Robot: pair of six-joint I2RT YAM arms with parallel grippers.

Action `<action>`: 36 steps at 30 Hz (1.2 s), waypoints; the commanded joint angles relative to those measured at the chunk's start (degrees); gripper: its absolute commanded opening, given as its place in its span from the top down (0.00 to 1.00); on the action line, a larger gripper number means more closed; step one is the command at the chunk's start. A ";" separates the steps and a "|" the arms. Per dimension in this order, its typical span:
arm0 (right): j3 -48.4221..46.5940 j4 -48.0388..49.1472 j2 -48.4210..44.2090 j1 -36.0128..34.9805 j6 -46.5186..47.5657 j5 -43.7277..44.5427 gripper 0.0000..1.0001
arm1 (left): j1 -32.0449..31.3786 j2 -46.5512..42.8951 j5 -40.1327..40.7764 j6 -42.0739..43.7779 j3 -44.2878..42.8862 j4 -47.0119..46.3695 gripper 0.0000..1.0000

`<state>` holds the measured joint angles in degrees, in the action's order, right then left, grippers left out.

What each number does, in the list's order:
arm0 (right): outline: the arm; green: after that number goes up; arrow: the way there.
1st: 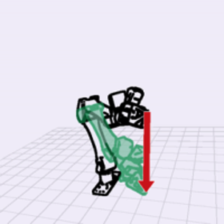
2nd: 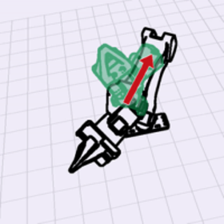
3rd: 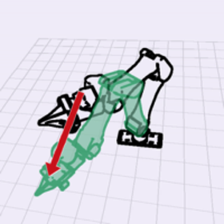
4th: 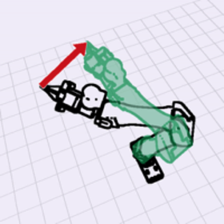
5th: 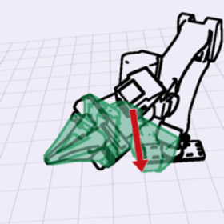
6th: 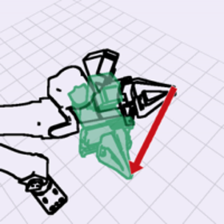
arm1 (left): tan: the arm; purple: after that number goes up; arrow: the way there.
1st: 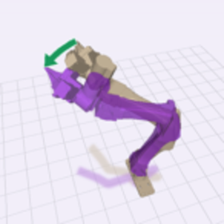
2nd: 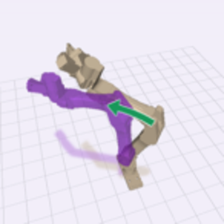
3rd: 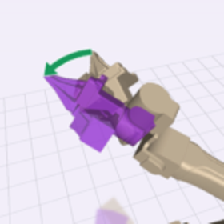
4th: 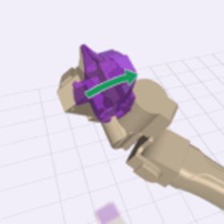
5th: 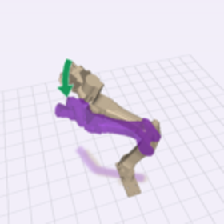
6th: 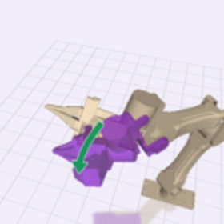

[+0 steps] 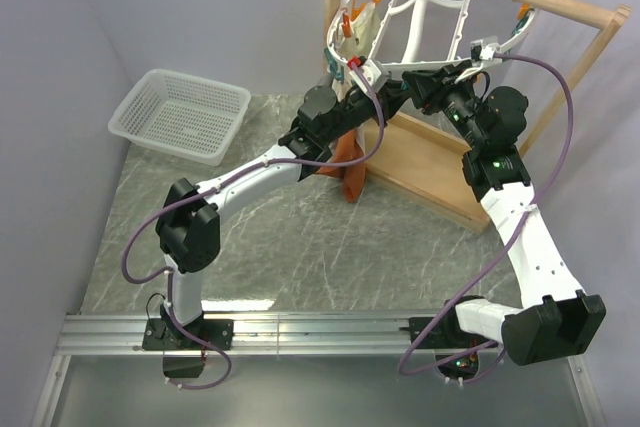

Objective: Clip the underwear to the hanger

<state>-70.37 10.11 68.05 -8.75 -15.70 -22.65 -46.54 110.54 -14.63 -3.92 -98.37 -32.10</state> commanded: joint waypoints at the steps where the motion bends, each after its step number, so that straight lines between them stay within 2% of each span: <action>1: 0.14 3.16 -0.73 -0.39 1.45 -5.47 0.69 | 0.31 0.11 -0.13 -0.03 -1.57 -3.14 0.89; 2: 0.14 2.90 -0.81 -0.47 1.81 -5.21 0.66 | 0.31 0.11 -0.31 0.06 -1.39 -3.58 0.93; 6: -0.38 2.28 -0.64 -0.39 3.31 -5.12 0.55 | 0.31 -0.06 -0.66 0.58 -0.69 -4.20 0.97; 10: -0.82 1.85 -0.03 -0.39 3.84 -4.94 0.53 | 0.31 -0.15 -1.01 1.02 -0.16 -4.64 1.00; 13: -1.17 1.58 0.41 -0.47 4.28 -4.68 0.60 | 0.23 -0.50 -1.10 1.20 0.37 -4.99 1.00; 15: -1.52 1.41 0.59 -0.39 4.54 -4.42 0.70 | 0.23 -0.50 -1.19 1.46 0.63 -4.82 0.99; 17: -1.88 0.97 0.85 -0.47 4.89 -3.72 0.78 | 0.23 -0.85 -1.19 1.46 0.81 -4.47 0.87; 18: -2.23 0.53 1.12 -0.47 4.98 -3.63 0.86 | 0.23 -1.20 -1.27 1.81 1.50 -4.38 0.80; 19: -2.32 0.44 0.94 -0.47 5.16 -3.71 0.90 | 0.31 -1.64 -1.62 2.16 2.12 -4.12 0.67; 21: -2.40 0.61 1.03 -0.47 5.25 -3.36 0.98 | 0.31 -3.75 -3.38 3.30 4.57 -3.42 0.57; 25: -2.76 0.61 1.21 -0.39 5.42 -2.92 1.00 | 0.40 -9.10 -6.28 7.08 10.99 -0.26 0.42; 28: -2.76 0.44 1.12 -0.47 5.60 -2.75 1.00 | 0.31 -14.55 -8.83 10.59 16.79 5.01 0.36; 32: -2.49 0.44 1.03 -0.39 5.69 -2.66 1.00 | 0.40 -20.35 -13.04 17.79 21.37 16.08 0.33; 33: -2.58 0.26 1.03 -0.30 5.60 -2.66 1.00 | 0.40 -20.97 -14.97 23.64 22.16 22.89 0.33; 35: -2.67 0.35 1.21 -0.39 5.42 -2.75 1.00 | 0.49 -22.20 -19.37 29.38 22.69 29.25 0.33; 36: -2.84 0.35 1.12 -0.47 5.25 -2.75 1.00 | 0.40 -22.39 -20.08 35.15 23.48 31.81 0.33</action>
<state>-70.50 10.26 68.93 -8.73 -10.37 -23.64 -46.19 90.56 -27.57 16.71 -76.49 -12.62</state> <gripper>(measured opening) 0.145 0.668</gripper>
